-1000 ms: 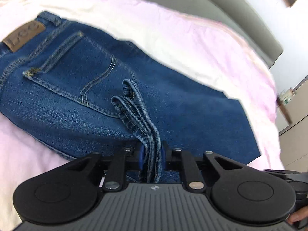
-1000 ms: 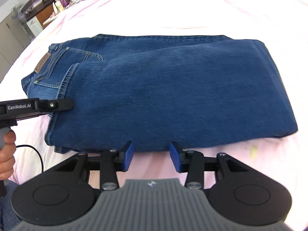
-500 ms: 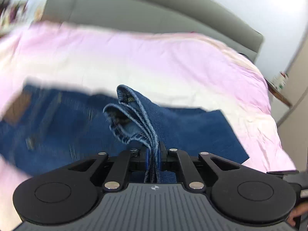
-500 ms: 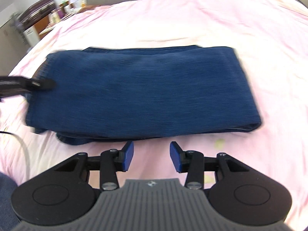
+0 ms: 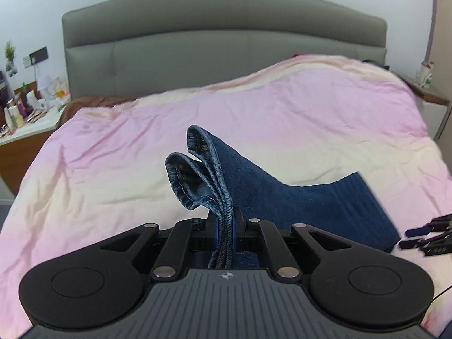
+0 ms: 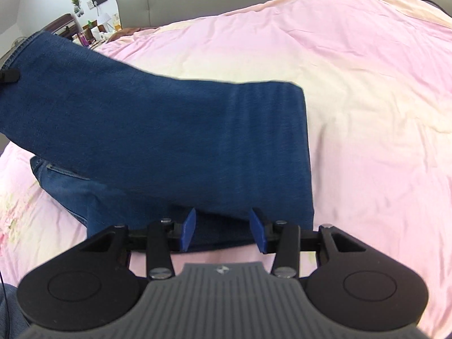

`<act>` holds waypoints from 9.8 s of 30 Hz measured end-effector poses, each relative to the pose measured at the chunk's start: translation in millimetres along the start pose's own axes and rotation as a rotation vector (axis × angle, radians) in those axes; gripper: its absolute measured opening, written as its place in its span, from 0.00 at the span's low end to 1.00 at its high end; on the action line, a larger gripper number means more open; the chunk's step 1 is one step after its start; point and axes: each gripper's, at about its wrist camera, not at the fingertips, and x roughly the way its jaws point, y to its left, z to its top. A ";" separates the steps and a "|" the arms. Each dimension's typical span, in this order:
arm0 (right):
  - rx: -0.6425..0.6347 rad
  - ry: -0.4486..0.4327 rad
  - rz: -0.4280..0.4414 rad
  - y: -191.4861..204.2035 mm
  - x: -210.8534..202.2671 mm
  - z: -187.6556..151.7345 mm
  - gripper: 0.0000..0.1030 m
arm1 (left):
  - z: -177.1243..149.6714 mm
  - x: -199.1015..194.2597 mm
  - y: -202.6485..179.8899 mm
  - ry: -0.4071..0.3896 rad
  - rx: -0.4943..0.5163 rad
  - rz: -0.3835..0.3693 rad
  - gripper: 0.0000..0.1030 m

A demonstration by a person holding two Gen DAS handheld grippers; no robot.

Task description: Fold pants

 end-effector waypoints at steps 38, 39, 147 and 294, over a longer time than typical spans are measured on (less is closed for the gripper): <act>0.118 0.079 -0.219 -39.9 170.6 117.6 0.00 | -96.8 121.1 107.6 0.185 -0.198 0.123 0.51; 0.109 0.067 -0.209 -36.9 160.3 115.7 0.00 | -97.3 113.8 107.6 0.169 -0.196 0.122 0.52; 0.524 0.037 -0.082 -162.2 -180.1 -222.2 0.40 | -147.2 -47.3 -200.0 0.229 0.231 0.002 0.49; 0.112 0.051 0.117 127.0 -61.1 -198.3 0.04 | -165.9 -45.1 -49.6 0.330 0.023 -0.132 0.47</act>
